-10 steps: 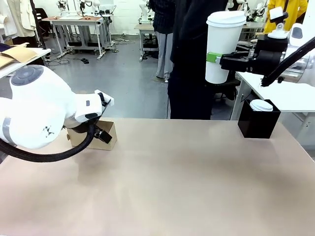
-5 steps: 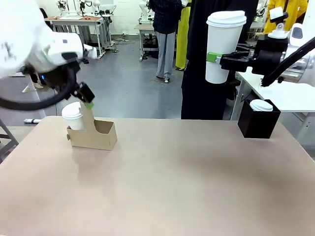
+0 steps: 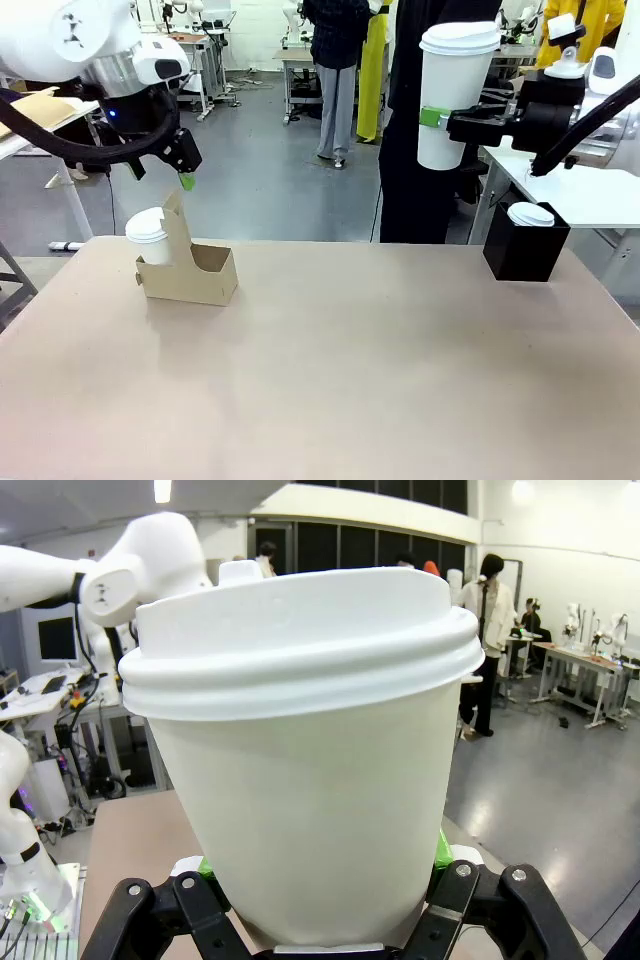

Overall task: Pour a drink into a cup and package it in a carrier.
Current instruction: Position the Cup Carrier in the center of the table, then insert the held 600 ml Paper Cup into the Cup Carrier.

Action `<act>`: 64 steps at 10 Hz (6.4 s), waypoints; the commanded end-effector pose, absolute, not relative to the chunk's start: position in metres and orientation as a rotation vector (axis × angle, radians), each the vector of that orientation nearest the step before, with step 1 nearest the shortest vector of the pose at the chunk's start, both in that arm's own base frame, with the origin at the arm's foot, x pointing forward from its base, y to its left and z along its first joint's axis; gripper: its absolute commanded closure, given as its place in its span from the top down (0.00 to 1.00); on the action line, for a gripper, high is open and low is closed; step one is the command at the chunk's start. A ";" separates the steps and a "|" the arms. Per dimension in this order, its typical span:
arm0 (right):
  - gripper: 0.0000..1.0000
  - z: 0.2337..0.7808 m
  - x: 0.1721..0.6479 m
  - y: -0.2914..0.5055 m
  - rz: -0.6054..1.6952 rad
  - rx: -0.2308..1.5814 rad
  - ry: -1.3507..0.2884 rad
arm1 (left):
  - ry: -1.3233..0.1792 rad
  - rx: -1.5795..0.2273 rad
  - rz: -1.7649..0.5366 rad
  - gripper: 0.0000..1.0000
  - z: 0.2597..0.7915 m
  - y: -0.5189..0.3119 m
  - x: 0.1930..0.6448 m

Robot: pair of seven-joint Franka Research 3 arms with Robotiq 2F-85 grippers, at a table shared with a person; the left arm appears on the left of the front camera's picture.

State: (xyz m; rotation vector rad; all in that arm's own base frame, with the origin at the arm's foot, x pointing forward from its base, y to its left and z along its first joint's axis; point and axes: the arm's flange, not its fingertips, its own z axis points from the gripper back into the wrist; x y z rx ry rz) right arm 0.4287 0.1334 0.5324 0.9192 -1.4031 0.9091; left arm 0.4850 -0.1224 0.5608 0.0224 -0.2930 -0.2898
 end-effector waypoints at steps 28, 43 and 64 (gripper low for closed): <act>0.80 0.536 0.427 0.135 0.912 0.908 -1.415 | -0.266 0.012 0.005 0.02 0.569 -0.173 0.482; 0.80 0.536 0.427 0.135 0.912 0.908 -1.415 | -0.276 0.023 0.067 0.02 0.500 -0.394 0.355; 0.80 0.425 0.447 0.146 1.242 1.404 -1.122 | -0.349 -0.217 -0.654 1.00 0.572 -0.255 0.324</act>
